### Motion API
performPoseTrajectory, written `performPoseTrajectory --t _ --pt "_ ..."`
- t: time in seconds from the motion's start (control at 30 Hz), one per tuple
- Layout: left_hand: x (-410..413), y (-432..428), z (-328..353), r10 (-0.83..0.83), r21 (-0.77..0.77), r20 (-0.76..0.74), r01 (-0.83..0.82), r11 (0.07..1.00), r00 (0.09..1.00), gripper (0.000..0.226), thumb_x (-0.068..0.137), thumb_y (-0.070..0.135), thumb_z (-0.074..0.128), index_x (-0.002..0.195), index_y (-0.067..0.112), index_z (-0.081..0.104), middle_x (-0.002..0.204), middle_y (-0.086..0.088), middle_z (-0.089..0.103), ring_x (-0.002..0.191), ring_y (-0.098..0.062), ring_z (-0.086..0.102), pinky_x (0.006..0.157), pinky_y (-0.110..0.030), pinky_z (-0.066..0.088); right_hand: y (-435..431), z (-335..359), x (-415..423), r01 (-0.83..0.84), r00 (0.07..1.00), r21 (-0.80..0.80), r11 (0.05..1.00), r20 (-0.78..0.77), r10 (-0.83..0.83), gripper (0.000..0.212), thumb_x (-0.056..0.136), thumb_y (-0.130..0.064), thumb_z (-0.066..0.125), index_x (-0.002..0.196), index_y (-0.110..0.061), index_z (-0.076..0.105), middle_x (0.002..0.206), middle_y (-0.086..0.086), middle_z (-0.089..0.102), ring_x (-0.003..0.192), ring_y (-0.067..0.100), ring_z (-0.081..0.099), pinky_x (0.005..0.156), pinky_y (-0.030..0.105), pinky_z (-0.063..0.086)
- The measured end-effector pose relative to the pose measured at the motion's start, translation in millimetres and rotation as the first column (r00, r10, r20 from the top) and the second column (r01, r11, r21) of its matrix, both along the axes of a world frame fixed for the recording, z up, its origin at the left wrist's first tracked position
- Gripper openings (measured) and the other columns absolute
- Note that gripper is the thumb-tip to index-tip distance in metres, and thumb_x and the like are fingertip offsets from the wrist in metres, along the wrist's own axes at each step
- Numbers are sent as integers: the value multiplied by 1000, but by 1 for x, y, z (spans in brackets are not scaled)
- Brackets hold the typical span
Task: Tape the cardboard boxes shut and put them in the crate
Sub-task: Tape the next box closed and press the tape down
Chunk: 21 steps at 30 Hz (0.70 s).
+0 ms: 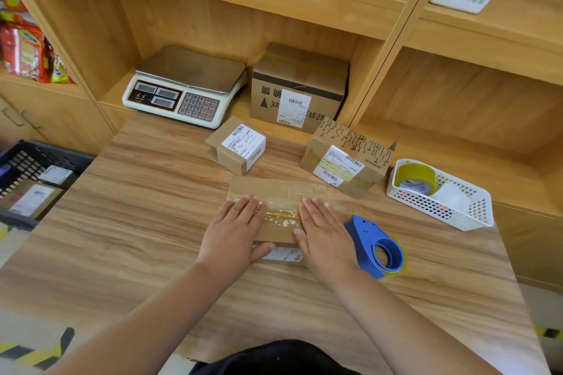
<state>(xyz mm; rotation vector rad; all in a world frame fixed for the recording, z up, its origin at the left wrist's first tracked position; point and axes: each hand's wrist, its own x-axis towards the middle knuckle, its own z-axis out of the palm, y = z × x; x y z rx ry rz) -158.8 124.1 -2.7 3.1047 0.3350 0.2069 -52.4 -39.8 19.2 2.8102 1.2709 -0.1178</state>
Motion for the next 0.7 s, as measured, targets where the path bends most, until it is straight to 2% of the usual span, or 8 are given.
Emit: performPoseTrajectory --t 0.03,0.13,0.2,0.27,0.37,0.53,0.6,0.7 --pt "1 -2 -1 7 1 2 -7 1000 1000 73 80 61 33 124 11 62 124 -10 62 119 -27 57 105 -42 35 3 1 -2 17 1000 23 1000 19 -17 73 101 -46 3 127 -6 59 133 6 58 127 22 51 117 34 23" --pt "3 -5 -4 15 8 -5 -15 1000 1000 71 80 61 33 125 14 61 123 -12 62 118 -30 57 100 -48 45 6 5 -1 -45 999 11 999 -19 45 83 89 -59 -3 148 -10 29 150 5 32 141 23 21 116 35 -3" --pt "5 -4 -6 11 24 18 -12 1000 1000 68 80 62 42 124 14 62 122 -13 63 117 -30 58 98 -49 47 7 7 1 -57 998 -29 998 -29 56 90 82 -66 -10 152 -15 16 151 4 24 140 23 11 116 38 -11" --pt "6 -3 -9 3 39 41 -4 999 999 68 76 62 51 123 14 63 120 -13 64 116 -30 59 96 -49 48 10 10 2 -57 998 -76 996 -10 56 95 76 -72 -18 152 -22 11 147 4 24 137 25 15 117 42 -7" --pt "8 -1 -10 -2 57 48 -1 998 999 68 81 63 39 122 16 63 118 -12 64 113 -29 59 96 -49 47 17 14 1 -61 998 -129 990 5 62 89 72 -72 -14 151 -35 4 140 6 27 131 29 22 115 48 2" --pt "12 1 -9 -12 115 20 9 993 1000 76 79 69 31 127 18 59 112 -11 63 105 -29 58 97 -44 35 18 16 2 -99 995 -172 980 1 100 85 72 -73 -12 149 -40 -2 134 6 30 123 30 26 112 49 7" --pt "12 1 -7 -14 128 19 11 992 1000 78 78 69 29 127 17 60 111 -11 63 103 -29 58 96 -43 34 18 14 3 -109 994 -174 979 5 112 84 75 -73 -9 150 -38 3 130 7 34 119 30 30 111 49 11" --pt "11 0 -4 -26 115 33 22 993 999 79 77 69 28 124 15 62 110 -10 64 102 -27 59 93 -42 40 17 7 4 -122 988 -141 983 73 133 79 86 -71 9 147 -27 32 113 10 50 107 32 45 104 51 28"
